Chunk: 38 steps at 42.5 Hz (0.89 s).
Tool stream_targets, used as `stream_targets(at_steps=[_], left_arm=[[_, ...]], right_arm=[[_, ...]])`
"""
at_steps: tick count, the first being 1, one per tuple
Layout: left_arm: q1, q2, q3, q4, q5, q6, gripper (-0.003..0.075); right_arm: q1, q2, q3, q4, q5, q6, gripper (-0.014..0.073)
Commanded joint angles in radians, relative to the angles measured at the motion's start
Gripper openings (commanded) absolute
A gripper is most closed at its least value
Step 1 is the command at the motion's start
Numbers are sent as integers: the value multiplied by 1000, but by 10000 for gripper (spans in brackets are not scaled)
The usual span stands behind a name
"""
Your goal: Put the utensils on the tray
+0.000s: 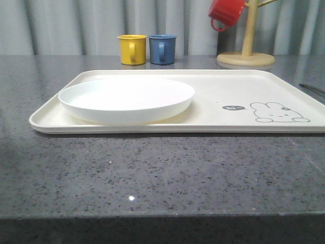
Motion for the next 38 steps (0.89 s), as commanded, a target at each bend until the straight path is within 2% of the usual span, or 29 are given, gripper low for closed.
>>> stream_targets(at_steps=[1, 19, 38], left_arm=[[-8, -2, -26, 1, -64, -12, 363], [-8, -2, -26, 1, -67, -12, 363], [-8, -2, -26, 1, -67, -12, 363]], right_arm=[[-2, 62, -69, -21, -41, -12, 508], [-2, 530, -382, -21, 278, -14, 508], [-12, 944, -710, 48, 476, -101, 508]])
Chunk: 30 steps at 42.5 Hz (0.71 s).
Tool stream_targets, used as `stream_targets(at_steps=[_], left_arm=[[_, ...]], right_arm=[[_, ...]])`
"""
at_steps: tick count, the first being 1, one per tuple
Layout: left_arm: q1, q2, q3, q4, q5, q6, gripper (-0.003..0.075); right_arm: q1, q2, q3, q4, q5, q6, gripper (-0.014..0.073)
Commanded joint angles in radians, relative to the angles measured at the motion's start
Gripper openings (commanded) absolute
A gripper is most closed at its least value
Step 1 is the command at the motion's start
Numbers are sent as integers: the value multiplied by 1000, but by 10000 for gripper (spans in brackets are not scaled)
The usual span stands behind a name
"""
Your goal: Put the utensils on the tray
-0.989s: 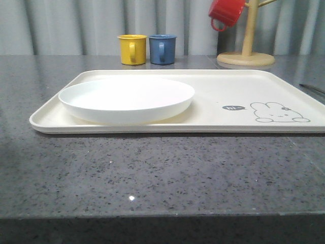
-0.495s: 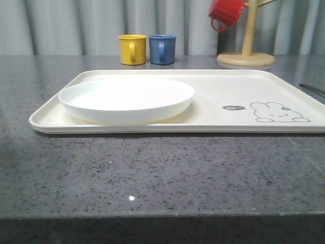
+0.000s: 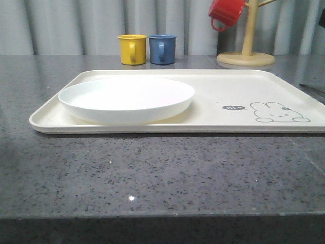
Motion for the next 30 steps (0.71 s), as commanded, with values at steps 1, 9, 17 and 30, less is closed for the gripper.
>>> stream_targets(at_steps=[1, 9, 17, 30], left_arm=[[-8, -2, -26, 1, -67, -12, 363], [-8, -2, -26, 1, -67, -12, 363], [-8, -2, -26, 1, -67, -12, 363], [-8, -2, -26, 1, -67, -12, 363]], right_arm=[[-18, 42, -95, 40, 35, -38, 508], [-37, 146, -192, 99, 79, -68, 508], [-37, 178, -206, 80, 64, -68, 508], [-36, 194, -206, 56, 72, -68, 267]])
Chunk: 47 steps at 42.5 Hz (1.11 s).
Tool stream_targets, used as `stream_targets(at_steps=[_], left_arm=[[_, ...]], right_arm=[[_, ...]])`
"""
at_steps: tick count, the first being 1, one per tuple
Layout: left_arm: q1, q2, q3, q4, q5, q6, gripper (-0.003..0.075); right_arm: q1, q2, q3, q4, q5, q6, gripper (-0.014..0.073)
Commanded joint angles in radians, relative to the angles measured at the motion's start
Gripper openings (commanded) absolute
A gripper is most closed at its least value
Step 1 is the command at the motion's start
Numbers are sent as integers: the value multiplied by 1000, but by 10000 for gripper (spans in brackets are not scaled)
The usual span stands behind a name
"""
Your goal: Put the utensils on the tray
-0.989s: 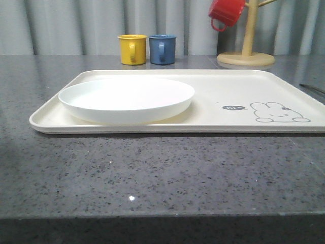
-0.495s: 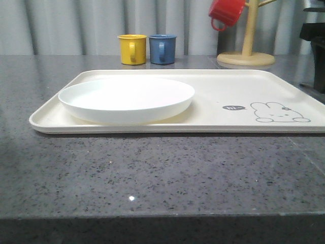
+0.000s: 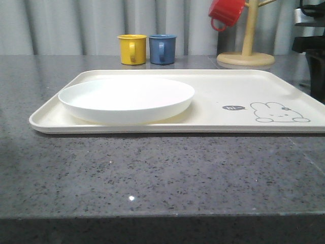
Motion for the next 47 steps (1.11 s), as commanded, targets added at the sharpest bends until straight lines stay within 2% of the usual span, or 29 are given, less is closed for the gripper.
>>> stream_targets(at_steps=[1, 6, 11, 21, 33, 39, 47], left_arm=[[-8, -2, -26, 1, -67, -12, 363], [-8, -2, -26, 1, -67, -12, 363], [-8, -2, -26, 1, -67, -12, 363], [-8, -2, -26, 1, -67, -12, 363], [-8, -2, -26, 1, -67, -12, 363], [-8, -2, -26, 1, -67, -12, 363], [-8, -2, -26, 1, -67, -12, 363]], right_arm=[[-7, -38, -28, 4, 4, -15, 244], [-5, -38, -28, 29, 4, -15, 78], [-3, -40, -29, 37, 7, -15, -2], [44, -118, -32, 38, 20, -15, -4], [282, -136, -32, 39, 33, -7, -4], [363, -105, -38, 38, 20, 64, -4], [372, -43, -117, 37, -13, 213, -4]])
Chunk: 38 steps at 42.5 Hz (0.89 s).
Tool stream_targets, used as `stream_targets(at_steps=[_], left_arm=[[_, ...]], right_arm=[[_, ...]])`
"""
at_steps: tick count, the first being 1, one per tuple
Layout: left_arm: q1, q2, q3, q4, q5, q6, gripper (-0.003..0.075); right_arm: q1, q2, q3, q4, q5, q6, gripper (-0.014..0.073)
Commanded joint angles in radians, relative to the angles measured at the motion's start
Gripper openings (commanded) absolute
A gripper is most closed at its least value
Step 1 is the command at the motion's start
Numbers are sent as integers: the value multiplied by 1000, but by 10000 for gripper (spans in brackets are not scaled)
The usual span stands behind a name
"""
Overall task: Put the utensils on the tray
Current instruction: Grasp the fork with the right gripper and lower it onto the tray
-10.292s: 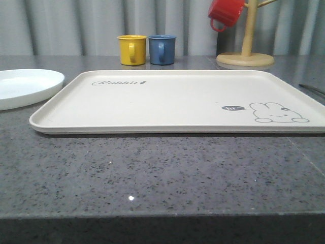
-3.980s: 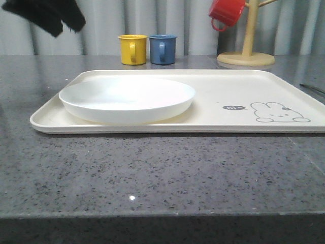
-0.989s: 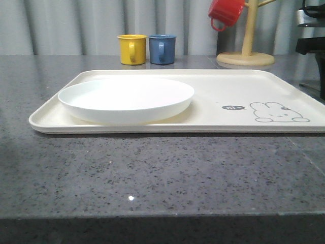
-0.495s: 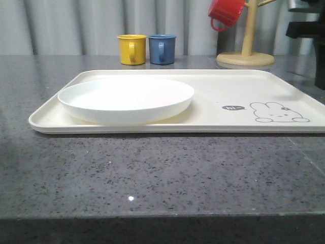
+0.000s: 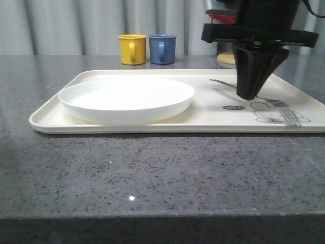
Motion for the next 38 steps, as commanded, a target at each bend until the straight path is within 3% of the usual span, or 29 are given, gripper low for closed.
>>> stream_targets(at_steps=[1, 13, 19, 28, 38], left_arm=[[-8, -2, -26, 1, -67, -10, 363], [-8, -2, -26, 1, -68, -10, 363], [-8, -2, -26, 1, -68, -10, 363], [-8, -2, -26, 1, -68, -10, 363], [-8, -2, -26, 1, -68, -10, 363]], right_arm=[[-1, -23, -71, -1, -43, 86, -4], [-1, 49, -136, 0, -84, 264, 2], [-1, 56, -137, 1, -90, 319, 111], [-1, 50, -137, -1, -99, 315, 337], [-1, -55, -130, -14, -104, 101, 347]])
